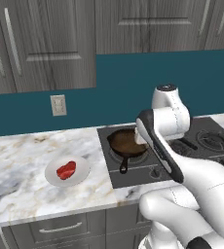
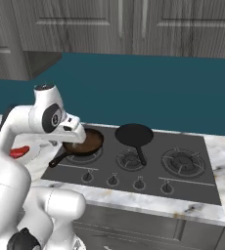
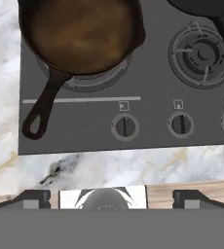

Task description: Place one of the steaks on the plate and the other in the bowl. Then place the bowl in the fridge.

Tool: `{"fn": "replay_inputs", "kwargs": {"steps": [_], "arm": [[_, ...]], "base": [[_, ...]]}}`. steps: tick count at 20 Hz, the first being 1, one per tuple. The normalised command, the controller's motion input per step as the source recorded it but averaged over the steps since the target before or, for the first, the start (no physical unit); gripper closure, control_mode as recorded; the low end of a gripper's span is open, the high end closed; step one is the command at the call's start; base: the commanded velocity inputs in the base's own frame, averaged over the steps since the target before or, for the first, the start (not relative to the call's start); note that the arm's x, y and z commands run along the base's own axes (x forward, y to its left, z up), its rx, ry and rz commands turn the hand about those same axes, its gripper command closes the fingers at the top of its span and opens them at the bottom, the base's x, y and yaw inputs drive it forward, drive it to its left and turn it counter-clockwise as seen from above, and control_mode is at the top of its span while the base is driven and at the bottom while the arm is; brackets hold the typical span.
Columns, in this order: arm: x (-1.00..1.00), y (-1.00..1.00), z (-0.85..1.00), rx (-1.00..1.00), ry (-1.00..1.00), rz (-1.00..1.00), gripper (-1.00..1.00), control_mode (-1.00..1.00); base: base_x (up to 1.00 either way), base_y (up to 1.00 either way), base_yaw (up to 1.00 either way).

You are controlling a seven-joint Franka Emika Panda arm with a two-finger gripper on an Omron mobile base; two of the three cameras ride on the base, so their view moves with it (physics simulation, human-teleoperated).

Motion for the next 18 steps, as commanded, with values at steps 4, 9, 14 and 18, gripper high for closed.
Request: {"fn": "replay_inputs", "kwargs": {"steps": [4,9,14,18], "arm": [[-0.54,-0.42,0.05,0.07,0.0,-0.28,-1.0,-1.0],[-0.19,-0.04,-0.11,0.01,0.01,-0.13,-1.0,-1.0],[0.02,-0.02,-0.26,0.01,-0.01,-0.01,-1.0,-1.0],[0.0,0.0,0.0,0.0,0.0,0.0,-1.0,-1.0]], "base": [[0.0,0.0,0.0],[0.0,0.0,0.0],[0.0,0.0,0.0],[0.0,0.0,0.0]]}}
